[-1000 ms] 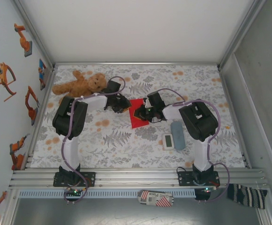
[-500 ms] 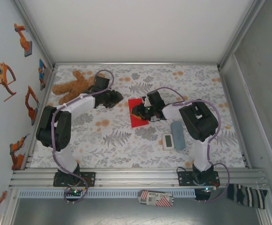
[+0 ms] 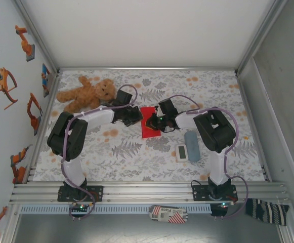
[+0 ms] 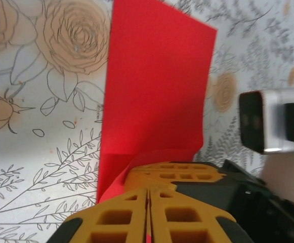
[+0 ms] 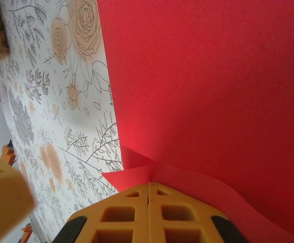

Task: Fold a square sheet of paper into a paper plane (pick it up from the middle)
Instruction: Fold the triangle a second time at the center of the table.

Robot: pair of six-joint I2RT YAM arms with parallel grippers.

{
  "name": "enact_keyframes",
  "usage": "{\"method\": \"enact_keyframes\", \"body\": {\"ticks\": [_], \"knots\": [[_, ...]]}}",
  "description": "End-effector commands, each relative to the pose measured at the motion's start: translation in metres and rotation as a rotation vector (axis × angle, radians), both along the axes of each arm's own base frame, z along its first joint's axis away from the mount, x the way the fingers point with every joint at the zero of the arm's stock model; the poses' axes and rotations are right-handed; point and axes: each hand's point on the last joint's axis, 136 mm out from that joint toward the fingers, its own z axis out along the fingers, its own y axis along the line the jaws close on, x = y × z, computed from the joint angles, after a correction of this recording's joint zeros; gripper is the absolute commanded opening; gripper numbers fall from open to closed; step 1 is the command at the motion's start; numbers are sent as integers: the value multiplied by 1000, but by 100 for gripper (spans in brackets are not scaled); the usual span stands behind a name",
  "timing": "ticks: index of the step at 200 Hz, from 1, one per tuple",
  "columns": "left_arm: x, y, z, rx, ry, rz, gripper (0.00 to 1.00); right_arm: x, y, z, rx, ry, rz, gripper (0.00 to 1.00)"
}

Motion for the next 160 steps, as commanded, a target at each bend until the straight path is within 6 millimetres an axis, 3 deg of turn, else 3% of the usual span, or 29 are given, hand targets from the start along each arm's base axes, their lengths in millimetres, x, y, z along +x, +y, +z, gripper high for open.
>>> {"method": "enact_keyframes", "body": {"ticks": [1, 160], "knots": [[-1, -7, -8, 7, 12, -34, 8, -7, -9, -16, -75, 37, -3, 0], [-1, -7, -42, 81, 77, -48, 5, -6, -7, -12, -66, 32, 0, 0]]}}
